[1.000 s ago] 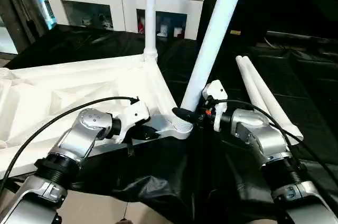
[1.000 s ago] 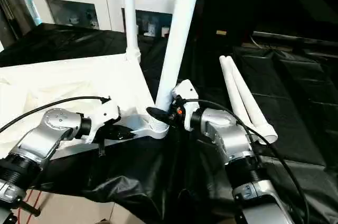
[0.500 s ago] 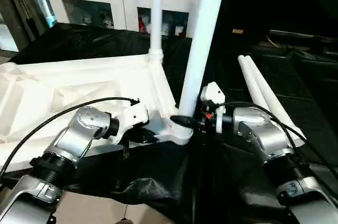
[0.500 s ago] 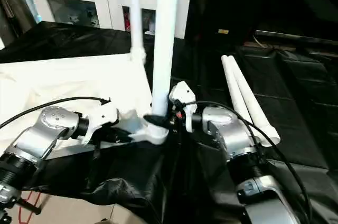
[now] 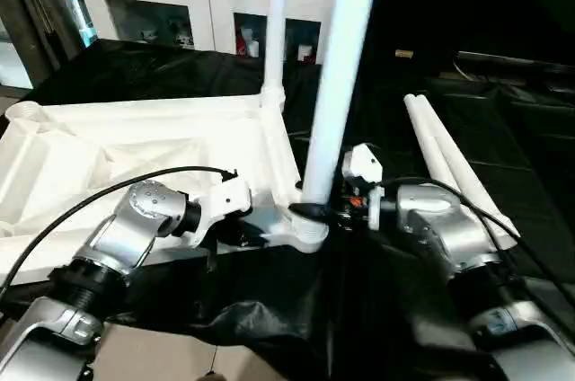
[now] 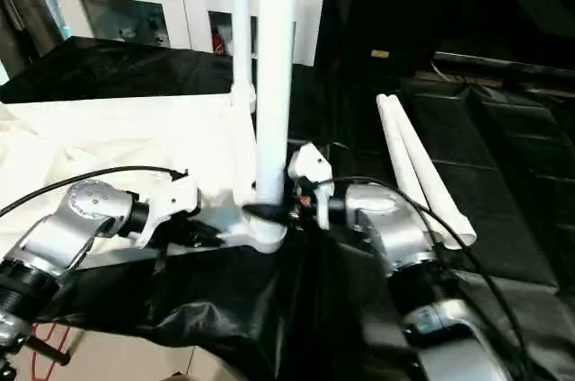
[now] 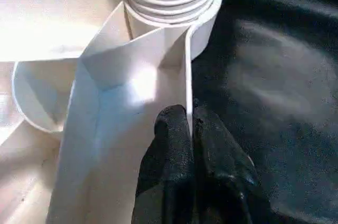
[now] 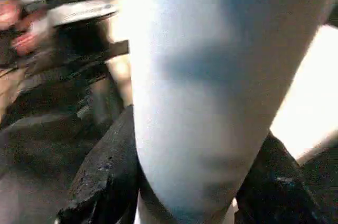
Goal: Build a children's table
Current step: Insert table leg to table base
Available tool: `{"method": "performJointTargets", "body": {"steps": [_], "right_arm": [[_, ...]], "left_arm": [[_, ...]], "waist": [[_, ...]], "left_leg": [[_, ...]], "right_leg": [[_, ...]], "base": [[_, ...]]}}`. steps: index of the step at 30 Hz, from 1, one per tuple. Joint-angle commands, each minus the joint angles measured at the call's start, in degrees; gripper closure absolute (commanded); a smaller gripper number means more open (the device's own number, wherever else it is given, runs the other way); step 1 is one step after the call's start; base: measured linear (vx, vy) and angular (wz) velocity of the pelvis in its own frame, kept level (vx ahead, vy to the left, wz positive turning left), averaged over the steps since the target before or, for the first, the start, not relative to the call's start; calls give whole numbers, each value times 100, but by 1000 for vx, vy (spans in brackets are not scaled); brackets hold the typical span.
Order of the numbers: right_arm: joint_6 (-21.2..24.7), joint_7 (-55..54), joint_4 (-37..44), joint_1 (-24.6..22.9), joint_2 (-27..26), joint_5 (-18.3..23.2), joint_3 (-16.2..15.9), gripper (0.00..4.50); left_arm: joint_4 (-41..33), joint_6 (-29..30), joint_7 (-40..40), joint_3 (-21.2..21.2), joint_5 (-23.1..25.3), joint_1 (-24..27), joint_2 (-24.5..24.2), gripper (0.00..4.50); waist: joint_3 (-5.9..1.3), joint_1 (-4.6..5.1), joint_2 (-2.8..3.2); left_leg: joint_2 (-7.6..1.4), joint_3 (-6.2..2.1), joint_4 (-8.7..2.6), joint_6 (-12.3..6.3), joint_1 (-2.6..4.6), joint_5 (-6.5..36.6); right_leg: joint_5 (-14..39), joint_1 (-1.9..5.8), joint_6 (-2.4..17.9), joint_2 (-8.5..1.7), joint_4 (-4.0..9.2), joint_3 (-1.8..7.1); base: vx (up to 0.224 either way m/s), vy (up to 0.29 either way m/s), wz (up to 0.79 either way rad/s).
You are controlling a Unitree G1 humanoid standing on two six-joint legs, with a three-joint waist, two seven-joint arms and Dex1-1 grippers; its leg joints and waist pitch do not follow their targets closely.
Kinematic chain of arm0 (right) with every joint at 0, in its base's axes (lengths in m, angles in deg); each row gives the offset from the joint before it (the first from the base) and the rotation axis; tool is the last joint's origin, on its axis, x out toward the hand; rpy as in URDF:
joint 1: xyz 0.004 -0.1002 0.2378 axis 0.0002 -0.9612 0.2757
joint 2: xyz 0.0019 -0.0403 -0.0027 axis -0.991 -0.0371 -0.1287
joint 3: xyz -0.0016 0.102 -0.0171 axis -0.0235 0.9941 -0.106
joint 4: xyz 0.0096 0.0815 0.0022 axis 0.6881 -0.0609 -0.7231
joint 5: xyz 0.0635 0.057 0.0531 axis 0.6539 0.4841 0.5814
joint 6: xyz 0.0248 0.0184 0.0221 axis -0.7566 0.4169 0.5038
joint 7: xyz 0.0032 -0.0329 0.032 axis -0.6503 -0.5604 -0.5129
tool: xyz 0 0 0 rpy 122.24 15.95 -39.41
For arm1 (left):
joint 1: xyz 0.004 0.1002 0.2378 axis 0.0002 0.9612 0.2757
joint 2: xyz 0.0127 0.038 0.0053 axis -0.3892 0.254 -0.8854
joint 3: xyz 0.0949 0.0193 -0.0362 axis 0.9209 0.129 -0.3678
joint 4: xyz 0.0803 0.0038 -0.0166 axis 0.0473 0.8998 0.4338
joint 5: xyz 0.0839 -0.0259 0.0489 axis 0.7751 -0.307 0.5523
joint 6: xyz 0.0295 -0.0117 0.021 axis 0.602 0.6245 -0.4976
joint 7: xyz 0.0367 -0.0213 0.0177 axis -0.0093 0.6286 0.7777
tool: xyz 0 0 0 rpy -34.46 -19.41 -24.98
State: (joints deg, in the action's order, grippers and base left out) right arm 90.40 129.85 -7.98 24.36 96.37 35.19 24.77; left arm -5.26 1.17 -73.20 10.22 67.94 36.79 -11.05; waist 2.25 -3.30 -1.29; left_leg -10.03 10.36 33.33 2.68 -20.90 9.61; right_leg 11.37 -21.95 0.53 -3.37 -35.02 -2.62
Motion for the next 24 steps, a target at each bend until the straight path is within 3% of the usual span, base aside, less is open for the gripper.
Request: {"method": "performJointTargets", "body": {"steps": [1,3,6,8,9,11,12,14,15,16,17,22,24], "right_arm": [[214,-807,-718,-96,-141,-531,-167,261],[238,-1228,-894,-10,-276,-537,-39,261],[325,-1982,-1203,178,-595,-450,232,261],[333,-2526,-1455,333,-832,-444,350,261],[285,-2927,-1632,437,-1018,-432,461,261],[259,-3180,-1709,496,-1177,-375,575,261],[204,-3279,-1712,508,-1255,-368,619,261],[150,-3262,-1638,480,-1278,-365,623,261],[116,-3245,-1584,458,-1289,-364,624,261],[46,-3213,-1514,445,-1288,-310,687,261],[-13,-3147,-1437,431,-1274,-255,757,261],[-126,-2802,-1050,342,-1142,-77,929,261],[-116,-2573,-673,233,-1054,68,975,261]], "left_arm": [[-254,57,120,-86,-171,-399,341,450],[-167,201,353,-133,-126,-520,469,450],[45,517,904,-220,-16,-781,786,450],[329,846,1509,-298,106,-1017,1127,450],[598,1017,1971,-354,207,-1193,1390,450],[849,965,2304,-345,332,-1330,1548,450],[983,888,2468,-322,426,-1393,1597,450],[1025,715,2522,-250,549,-1392,1542,450],[1041,597,2546,-198,630,-1383,1497,450],[1009,402,2461,-166,646,-1337,1443,450],[944,269,2383,-150,633,-1277,1390,450],[482,-181,1929,-156,436,-939,1202,450],[132,-350,1522,-67,311,-662,1025,450]], "waist": [[-206,23,90],[-203,54,83],[-211,29,128],[-223,17,134],[-212,8,141],[-225,-11,111],[-233,-11,114],[-258,5,103],[-255,10,100],[-266,31,140],[-276,51,130],[-370,37,116],[-361,31,128]], "left_leg": [[-328,-205,-475,347,160,2635],[-326,-218,-477,390,161,2745],[-331,-207,-453,404,212,2751],[-327,-193,-461,383,175,2611],[-330,-171,-453,413,215,2636],[-314,-177,-449,383,189,2549],[-314,-190,-466,339,116,2336],[-317,-183,-474,226,55,2035],[-309,-179,-474,189,41,1990],[-305,-186,-469,137,26,1890],[-305,-170,-457,111,32,1849],[-323,-124,-352,-303,-4,693],[-324,-109,-338,-470,-23,569]], "right_leg": [[2744,41,965,-526,567,275],[2964,25,873,-528,600,273],[2766,-29,936,-522,609,292],[2488,2,988,-506,577,297],[2376,-40,1030,-489,576,300],[2288,15,1029,-506,572,295],[2117,73,1013,-522,547,295],[1625,132,1016,-507,503,289],[1567,140,1019,-510,504,286],[1448,168,1030,-521,494,285],[1364,162,1048,-513,497,289],[-579,237,1523,-484,295,264],[-870,229,1608,-474,268,253]], "base": [[0,0,0],[0,0,0],[0,0,0],[0,0,0],[0,0,0],[0,0,0],[0,0,0],[0,0,0],[0,0,0],[58,-18,-5],[0,0,0],[0,0,0],[0,0,0]]}}
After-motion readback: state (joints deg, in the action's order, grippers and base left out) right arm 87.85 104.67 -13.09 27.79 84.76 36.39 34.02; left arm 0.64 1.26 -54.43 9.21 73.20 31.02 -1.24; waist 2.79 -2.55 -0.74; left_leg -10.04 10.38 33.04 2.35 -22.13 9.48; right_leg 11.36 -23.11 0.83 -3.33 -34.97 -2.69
